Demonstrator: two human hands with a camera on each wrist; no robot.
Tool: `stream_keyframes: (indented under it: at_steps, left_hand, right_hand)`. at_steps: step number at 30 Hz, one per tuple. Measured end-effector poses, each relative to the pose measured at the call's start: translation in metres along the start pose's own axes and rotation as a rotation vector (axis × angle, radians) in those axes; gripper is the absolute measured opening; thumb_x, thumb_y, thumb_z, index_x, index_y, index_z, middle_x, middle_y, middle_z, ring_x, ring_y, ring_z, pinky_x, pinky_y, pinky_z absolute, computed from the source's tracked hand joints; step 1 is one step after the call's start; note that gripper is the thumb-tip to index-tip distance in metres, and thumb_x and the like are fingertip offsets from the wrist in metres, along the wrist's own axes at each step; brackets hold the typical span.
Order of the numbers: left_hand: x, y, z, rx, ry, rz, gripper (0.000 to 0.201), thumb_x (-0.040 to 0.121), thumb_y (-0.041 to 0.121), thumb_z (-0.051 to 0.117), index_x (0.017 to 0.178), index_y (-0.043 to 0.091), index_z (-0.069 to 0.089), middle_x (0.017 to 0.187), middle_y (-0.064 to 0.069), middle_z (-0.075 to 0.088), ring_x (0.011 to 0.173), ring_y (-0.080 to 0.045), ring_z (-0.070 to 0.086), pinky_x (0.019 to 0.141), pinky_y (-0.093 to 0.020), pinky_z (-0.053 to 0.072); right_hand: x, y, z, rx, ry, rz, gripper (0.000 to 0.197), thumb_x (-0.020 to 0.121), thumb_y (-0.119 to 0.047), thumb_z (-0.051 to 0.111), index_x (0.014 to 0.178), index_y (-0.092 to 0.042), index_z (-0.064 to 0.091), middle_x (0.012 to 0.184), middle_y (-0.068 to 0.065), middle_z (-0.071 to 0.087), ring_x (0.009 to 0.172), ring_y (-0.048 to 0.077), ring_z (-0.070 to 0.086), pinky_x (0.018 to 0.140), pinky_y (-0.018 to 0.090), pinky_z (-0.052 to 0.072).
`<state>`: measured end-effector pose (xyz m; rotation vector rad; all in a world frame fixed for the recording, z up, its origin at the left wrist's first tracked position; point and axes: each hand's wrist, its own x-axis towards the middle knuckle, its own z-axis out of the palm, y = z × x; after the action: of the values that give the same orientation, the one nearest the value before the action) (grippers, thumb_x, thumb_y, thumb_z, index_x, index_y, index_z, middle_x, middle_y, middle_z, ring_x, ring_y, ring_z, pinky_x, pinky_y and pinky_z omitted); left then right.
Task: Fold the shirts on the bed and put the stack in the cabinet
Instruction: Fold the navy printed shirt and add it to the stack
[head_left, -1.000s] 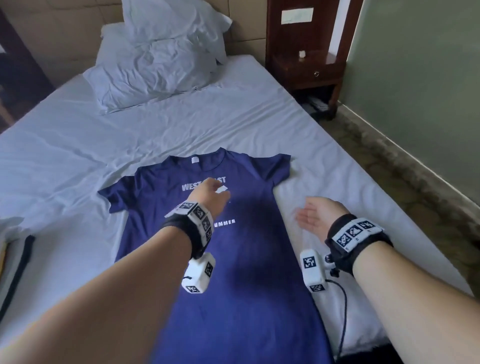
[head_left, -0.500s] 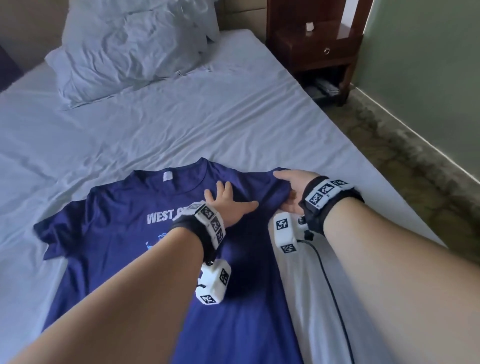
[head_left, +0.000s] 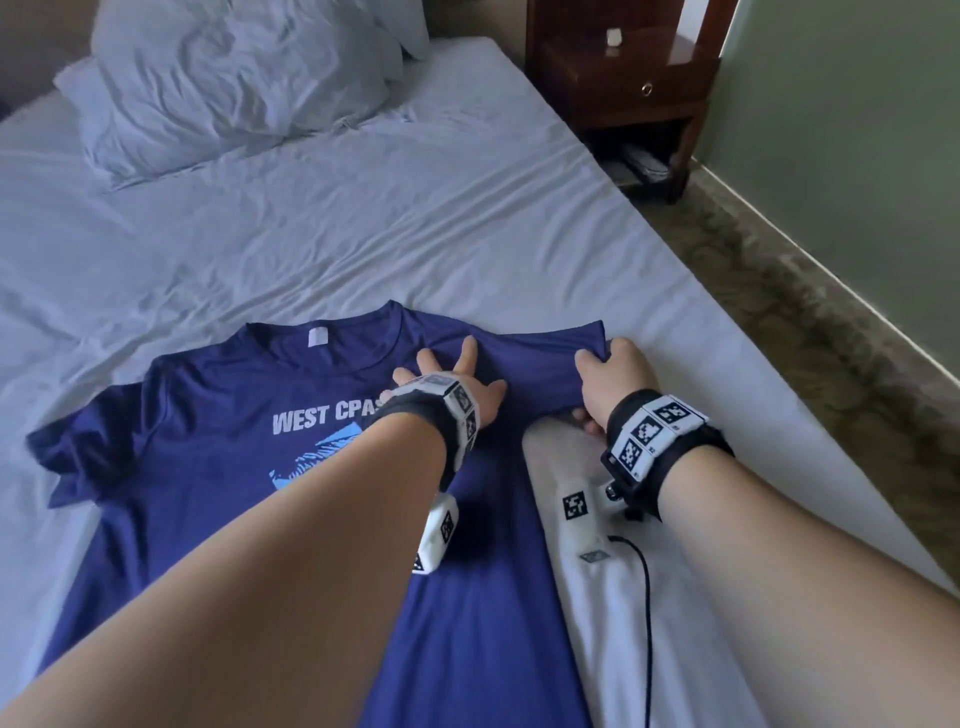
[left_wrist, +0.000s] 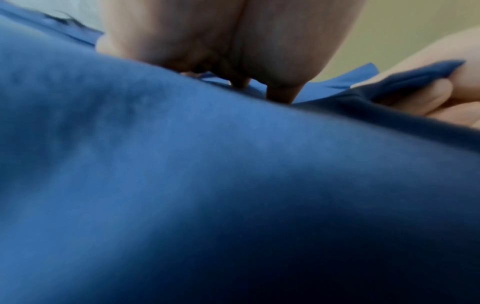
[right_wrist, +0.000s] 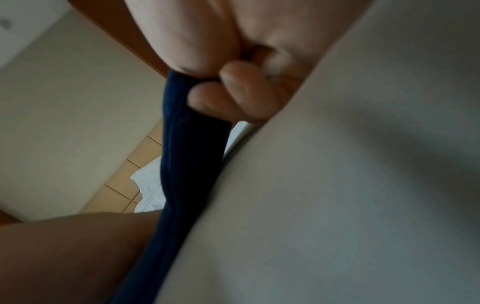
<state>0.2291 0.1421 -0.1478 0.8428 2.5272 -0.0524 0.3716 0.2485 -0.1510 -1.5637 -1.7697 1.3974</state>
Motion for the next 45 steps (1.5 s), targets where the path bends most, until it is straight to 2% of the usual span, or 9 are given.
stream_keyframes:
  at_steps: [4, 8, 12, 17, 30, 36, 40, 42, 45]
  left_hand:
    - [0.001, 0.002, -0.014, 0.065, 0.033, 0.004, 0.086, 0.085, 0.077, 0.048, 0.156, 0.051, 0.008, 0.162, -0.008, 0.014, 0.146, -0.044, 0.016, 0.11, -0.064, 0.024]
    - [0.003, -0.008, -0.023, 0.068, 0.233, 0.105, 0.097, 0.072, 0.078, 0.065, 0.15, 0.036, 0.023, 0.15, -0.012, 0.027, 0.138, -0.04, 0.026, 0.108, -0.054, 0.03]
    - [0.016, -0.024, -0.017, -0.056, 0.115, 0.113, 0.118, 0.068, 0.094, 0.049, 0.16, 0.043, -0.005, 0.171, -0.004, -0.008, 0.155, -0.039, -0.01, 0.122, -0.062, 0.006]
    - [0.031, -0.021, -0.014, -0.166, -0.001, 0.005, 0.103, 0.073, 0.098, 0.023, 0.158, 0.048, -0.007, 0.17, 0.002, -0.016, 0.155, -0.039, -0.016, 0.121, -0.065, -0.007]
    - [0.004, -0.045, -0.028, -0.106, 0.123, 0.101, 0.079, 0.091, 0.069, 0.04, 0.156, 0.053, -0.002, 0.17, 0.012, -0.01, 0.155, -0.038, -0.012, 0.121, -0.065, 0.004]
    - [-0.027, -0.12, -0.006, 0.048, -0.032, -0.02, 0.124, 0.057, 0.097, 0.051, 0.156, 0.052, -0.01, 0.17, -0.004, -0.015, 0.151, -0.05, -0.014, 0.121, -0.064, 0.004]
    - [-0.027, -0.139, 0.011, -0.034, -0.095, 0.003, 0.138, 0.035, 0.106, 0.04, 0.149, 0.059, -0.022, 0.167, 0.006, -0.026, 0.151, -0.043, -0.023, 0.119, -0.068, 0.001]
    - [-0.024, -0.137, 0.013, -0.028, -0.11, 0.002, 0.14, 0.032, 0.107, 0.038, 0.148, 0.059, -0.024, 0.166, 0.006, -0.029, 0.151, -0.043, -0.025, 0.118, -0.071, 0.0]
    - [-0.019, -0.139, 0.016, -0.028, -0.12, 0.007, 0.14, 0.033, 0.108, 0.039, 0.147, 0.059, -0.026, 0.165, 0.006, -0.032, 0.15, -0.043, -0.028, 0.117, -0.071, 0.0]
  right_hand:
    - [0.003, -0.008, 0.0, -0.086, 0.071, -0.091, 0.027, 0.094, -0.031, 0.054, 0.083, -0.007, 0.055, 0.069, 0.008, 0.055, 0.066, 0.033, 0.055, 0.062, 0.04, 0.049]
    - [0.012, -0.017, 0.0, -0.021, 0.054, -0.051, 0.026, 0.079, -0.03, 0.059, 0.074, -0.006, 0.053, 0.067, 0.008, 0.054, 0.064, 0.028, 0.052, 0.064, 0.045, 0.053]
    - [0.019, -0.012, -0.001, -0.026, 0.132, 0.031, 0.02, 0.092, -0.024, 0.051, 0.099, -0.008, 0.06, 0.098, 0.014, 0.066, 0.095, 0.039, 0.064, 0.083, 0.041, 0.054]
    - [0.028, 0.0, 0.002, -0.126, 0.187, 0.099, 0.036, 0.107, -0.024, 0.039, 0.131, 0.0, 0.05, 0.134, 0.022, 0.058, 0.119, 0.041, 0.057, 0.091, 0.036, 0.043]
    - [-0.005, -0.04, 0.004, -0.148, 0.189, -0.204, 0.018, 0.102, -0.03, 0.047, 0.098, -0.013, 0.049, 0.072, -0.002, 0.048, 0.076, 0.031, 0.049, 0.068, 0.033, 0.035]
    - [-0.065, -0.076, 0.044, -0.277, -0.34, -0.484, 0.023, 0.098, -0.036, 0.049, 0.09, -0.019, 0.062, 0.076, 0.004, 0.069, 0.051, 0.027, 0.064, 0.056, 0.029, 0.05]
    - [-0.062, -0.054, 0.059, -0.758, -0.263, -0.53, 0.033, 0.1, -0.031, 0.043, 0.124, -0.021, 0.063, 0.129, 0.01, 0.058, 0.12, 0.034, 0.052, 0.101, 0.039, 0.044]
    - [-0.06, -0.03, 0.068, -0.985, -0.404, -0.439, 0.06, 0.1, -0.046, 0.043, 0.156, -0.032, 0.029, 0.165, 0.006, 0.019, 0.149, 0.033, 0.019, 0.121, 0.044, 0.022]
    - [-0.057, -0.01, 0.078, -1.122, -0.52, -0.41, 0.073, 0.1, -0.06, 0.035, 0.16, -0.041, -0.003, 0.168, -0.005, -0.019, 0.154, 0.026, -0.017, 0.125, 0.046, -0.003]
